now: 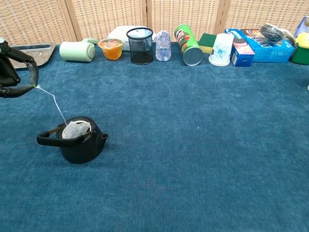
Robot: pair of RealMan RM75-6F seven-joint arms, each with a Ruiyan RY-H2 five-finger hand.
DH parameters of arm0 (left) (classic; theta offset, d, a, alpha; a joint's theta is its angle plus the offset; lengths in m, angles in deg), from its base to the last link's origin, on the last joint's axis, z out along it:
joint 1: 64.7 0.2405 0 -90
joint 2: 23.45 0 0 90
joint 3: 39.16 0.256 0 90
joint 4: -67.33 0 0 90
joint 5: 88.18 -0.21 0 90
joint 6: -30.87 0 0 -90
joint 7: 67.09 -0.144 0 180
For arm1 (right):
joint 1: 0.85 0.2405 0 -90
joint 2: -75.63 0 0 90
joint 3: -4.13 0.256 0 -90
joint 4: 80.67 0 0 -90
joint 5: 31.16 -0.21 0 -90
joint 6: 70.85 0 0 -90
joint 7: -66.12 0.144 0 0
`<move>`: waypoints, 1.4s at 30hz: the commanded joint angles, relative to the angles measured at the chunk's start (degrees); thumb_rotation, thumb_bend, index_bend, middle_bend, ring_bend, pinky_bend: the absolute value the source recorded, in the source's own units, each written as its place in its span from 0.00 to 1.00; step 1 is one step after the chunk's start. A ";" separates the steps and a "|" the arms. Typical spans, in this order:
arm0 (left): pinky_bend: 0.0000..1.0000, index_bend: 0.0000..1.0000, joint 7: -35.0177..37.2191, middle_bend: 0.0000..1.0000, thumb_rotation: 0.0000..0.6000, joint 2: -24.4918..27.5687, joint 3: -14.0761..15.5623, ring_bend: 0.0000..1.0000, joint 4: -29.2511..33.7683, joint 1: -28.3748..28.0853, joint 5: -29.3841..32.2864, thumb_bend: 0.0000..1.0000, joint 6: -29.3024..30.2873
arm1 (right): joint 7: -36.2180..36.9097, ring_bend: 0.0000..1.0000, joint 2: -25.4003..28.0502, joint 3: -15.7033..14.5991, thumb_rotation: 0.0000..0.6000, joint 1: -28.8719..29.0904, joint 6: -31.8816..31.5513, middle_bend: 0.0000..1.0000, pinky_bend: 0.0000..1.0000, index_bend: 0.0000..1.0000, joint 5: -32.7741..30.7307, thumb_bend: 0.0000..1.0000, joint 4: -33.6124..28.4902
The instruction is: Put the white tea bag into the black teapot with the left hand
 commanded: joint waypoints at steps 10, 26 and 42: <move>0.95 0.71 -14.74 1.00 1.00 -1.22 0.46 1.00 -0.87 1.11 7.07 0.49 2.02 | -0.49 0.20 0.13 -0.03 1.00 0.08 -0.09 0.26 0.14 0.25 0.23 0.19 -0.42; 0.92 0.34 -27.51 1.00 1.00 -0.17 1.54 1.00 0.23 -1.43 17.85 0.34 -3.21 | -1.01 0.20 0.47 -0.15 1.00 -0.30 -0.50 0.26 0.14 0.25 0.14 0.18 -1.10; 0.91 0.12 -22.18 1.00 1.00 4.80 2.61 1.00 5.05 -1.80 6.65 0.46 -3.24 | -0.35 0.20 0.51 -0.22 1.00 -0.55 -0.76 0.26 0.14 0.24 0.34 0.19 -0.79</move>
